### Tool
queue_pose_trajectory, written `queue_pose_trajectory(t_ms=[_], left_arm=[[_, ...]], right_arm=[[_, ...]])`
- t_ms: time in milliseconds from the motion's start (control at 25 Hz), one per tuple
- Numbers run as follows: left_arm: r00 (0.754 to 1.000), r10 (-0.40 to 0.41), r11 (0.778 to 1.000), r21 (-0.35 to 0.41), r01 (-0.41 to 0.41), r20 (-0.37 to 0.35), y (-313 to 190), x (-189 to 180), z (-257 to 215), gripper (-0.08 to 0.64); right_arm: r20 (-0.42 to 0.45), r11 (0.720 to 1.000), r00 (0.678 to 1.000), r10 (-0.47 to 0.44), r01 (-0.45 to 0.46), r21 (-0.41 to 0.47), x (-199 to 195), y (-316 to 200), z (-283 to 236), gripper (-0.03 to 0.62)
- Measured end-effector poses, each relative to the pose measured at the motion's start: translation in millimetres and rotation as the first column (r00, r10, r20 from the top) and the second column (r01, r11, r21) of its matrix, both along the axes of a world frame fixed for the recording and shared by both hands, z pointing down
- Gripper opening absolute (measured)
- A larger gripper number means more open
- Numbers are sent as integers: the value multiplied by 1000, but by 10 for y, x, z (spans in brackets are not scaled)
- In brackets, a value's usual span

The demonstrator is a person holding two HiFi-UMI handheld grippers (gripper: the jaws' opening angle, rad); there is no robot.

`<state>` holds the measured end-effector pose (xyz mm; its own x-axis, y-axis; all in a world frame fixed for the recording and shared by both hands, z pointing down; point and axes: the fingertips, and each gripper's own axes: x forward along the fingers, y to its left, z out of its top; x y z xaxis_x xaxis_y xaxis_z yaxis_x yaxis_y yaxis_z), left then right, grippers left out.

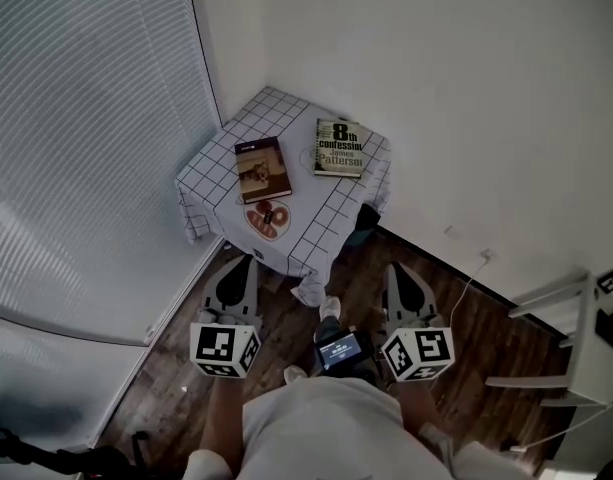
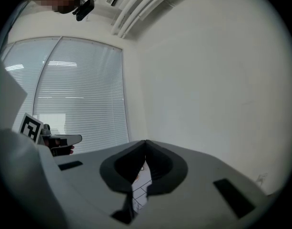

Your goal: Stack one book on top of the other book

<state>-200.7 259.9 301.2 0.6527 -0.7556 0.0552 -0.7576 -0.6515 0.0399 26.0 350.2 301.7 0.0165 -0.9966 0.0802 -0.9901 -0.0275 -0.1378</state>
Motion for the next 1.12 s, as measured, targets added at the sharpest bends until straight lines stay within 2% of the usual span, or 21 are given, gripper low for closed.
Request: queue_pose_trajectory(t_ms=[640, 920, 1120], left_arm=[[998, 49, 999, -18, -48, 46, -991, 548, 213, 9], [998, 34, 999, -41, -31, 60, -1507, 724, 270, 9], [998, 21, 998, -63, -17, 64, -1895, 929, 334, 9]], right_arm=[[14, 998, 1000, 3, -2, -61, 458, -1146, 256, 8], [58, 995, 998, -27, 33, -98, 632, -1707, 364, 8], [59, 992, 997, -39, 46, -119, 868, -2091, 410, 8]])
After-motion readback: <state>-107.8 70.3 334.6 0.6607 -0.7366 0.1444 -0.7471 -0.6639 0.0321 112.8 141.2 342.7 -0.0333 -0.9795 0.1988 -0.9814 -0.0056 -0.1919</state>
